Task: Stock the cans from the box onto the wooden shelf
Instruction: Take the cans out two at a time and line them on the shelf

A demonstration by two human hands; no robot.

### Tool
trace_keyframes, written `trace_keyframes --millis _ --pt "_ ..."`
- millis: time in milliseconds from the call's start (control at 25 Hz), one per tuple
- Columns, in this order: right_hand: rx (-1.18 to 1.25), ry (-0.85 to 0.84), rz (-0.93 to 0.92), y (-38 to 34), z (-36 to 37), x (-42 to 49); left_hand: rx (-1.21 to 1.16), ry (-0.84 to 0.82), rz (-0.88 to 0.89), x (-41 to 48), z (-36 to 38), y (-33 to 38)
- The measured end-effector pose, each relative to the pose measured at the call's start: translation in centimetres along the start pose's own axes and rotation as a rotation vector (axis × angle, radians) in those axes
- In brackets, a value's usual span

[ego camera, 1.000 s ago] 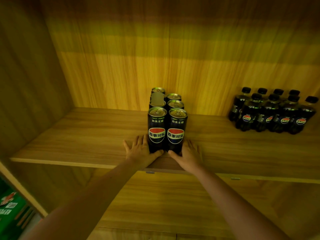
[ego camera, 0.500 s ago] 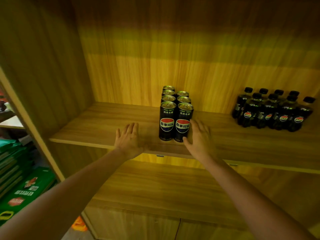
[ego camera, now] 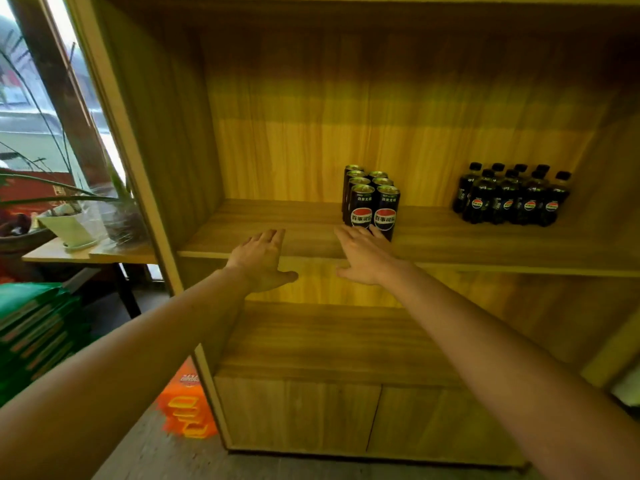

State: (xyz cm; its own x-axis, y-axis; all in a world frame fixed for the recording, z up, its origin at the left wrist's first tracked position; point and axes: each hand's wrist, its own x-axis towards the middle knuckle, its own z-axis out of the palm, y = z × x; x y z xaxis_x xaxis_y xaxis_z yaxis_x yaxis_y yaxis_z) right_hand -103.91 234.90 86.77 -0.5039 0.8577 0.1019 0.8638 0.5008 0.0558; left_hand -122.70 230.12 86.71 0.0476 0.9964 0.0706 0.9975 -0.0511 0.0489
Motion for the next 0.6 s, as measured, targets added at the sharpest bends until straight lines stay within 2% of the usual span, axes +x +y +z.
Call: trace_keyframes --millis 320,600 --pt "0.011 -0.099 0.053 -14.6 1.5 -8.1 -0.039 -0.025 0.048 -13.8 1.4 -8.6" --pt "0.019 -0.171 0.043 -19.3 7.0 -9.0 -0.094 0.004 0.011 -17.3 6.9 -11.6"
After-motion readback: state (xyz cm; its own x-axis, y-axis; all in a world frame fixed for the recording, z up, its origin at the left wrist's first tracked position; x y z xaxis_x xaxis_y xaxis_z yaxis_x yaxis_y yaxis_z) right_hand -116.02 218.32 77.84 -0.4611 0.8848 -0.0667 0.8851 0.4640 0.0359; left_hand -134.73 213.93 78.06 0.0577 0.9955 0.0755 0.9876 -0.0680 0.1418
